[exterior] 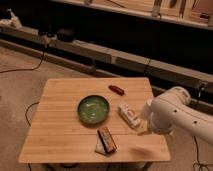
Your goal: Place the ceramic cup in the ceramic bowl
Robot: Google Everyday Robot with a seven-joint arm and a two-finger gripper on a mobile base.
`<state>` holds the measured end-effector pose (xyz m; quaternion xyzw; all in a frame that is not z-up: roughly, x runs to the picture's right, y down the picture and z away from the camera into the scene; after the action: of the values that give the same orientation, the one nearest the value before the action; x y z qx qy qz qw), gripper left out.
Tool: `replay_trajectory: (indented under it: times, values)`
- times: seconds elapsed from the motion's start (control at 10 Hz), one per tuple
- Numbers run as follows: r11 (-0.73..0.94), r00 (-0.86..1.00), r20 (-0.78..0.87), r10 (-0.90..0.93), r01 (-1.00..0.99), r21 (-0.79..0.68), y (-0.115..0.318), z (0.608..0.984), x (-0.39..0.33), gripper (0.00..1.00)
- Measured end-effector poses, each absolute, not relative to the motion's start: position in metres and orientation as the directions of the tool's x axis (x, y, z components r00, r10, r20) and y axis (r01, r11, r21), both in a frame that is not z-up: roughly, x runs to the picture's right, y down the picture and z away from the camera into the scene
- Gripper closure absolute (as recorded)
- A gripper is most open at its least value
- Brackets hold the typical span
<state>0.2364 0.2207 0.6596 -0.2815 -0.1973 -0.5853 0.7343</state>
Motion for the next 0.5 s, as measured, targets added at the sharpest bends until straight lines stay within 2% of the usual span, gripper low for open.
replay_trajectory:
  times: [0.5]
  values:
    - [0.158,0.239,0.622,-0.746,0.97,-0.183,0.2221,0.6601,0.2368,0.2]
